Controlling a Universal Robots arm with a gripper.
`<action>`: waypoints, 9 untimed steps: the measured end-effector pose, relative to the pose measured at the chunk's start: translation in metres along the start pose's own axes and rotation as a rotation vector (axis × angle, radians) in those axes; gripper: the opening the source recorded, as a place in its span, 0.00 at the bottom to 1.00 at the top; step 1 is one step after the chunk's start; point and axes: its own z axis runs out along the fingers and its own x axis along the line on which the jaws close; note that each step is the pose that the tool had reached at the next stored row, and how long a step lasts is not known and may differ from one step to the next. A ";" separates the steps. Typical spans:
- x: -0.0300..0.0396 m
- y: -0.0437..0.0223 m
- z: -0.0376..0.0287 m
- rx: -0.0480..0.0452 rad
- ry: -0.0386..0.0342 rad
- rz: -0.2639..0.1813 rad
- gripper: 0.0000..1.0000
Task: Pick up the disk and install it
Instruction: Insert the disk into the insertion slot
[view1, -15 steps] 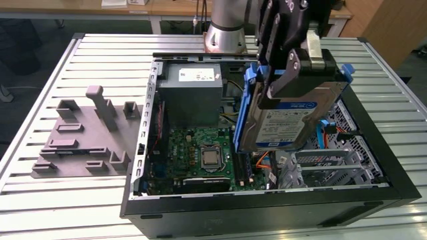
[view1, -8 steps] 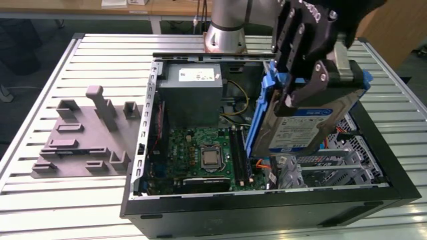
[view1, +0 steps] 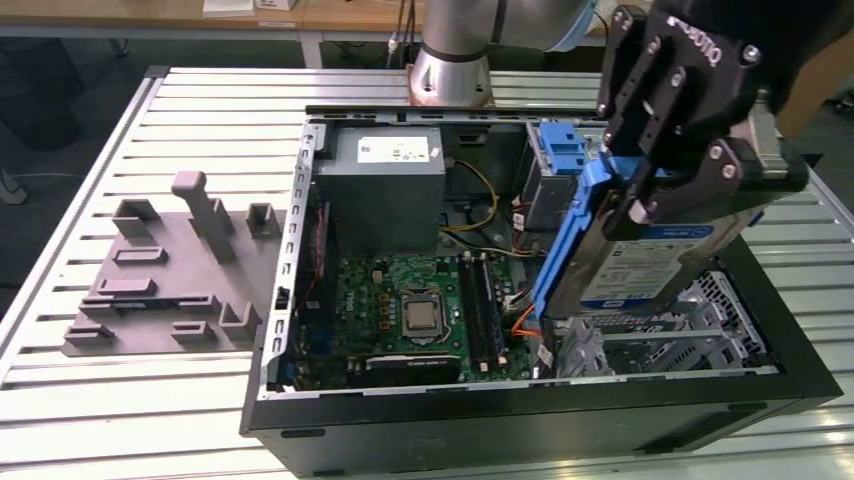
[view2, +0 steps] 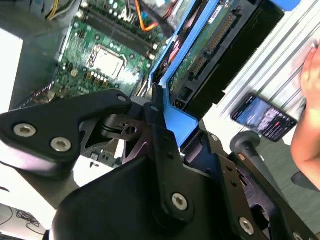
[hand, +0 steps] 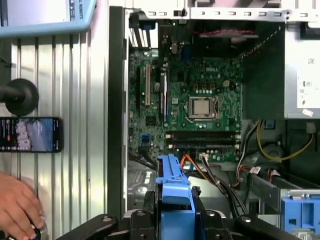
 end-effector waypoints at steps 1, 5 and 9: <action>-0.0001 -0.0045 0.0007 -0.0001 0.0000 0.000 0.36; -0.0003 -0.0142 0.0020 -0.0001 0.0003 0.000 0.36; -0.0003 -0.0160 0.0021 -0.0001 -0.0001 0.000 0.36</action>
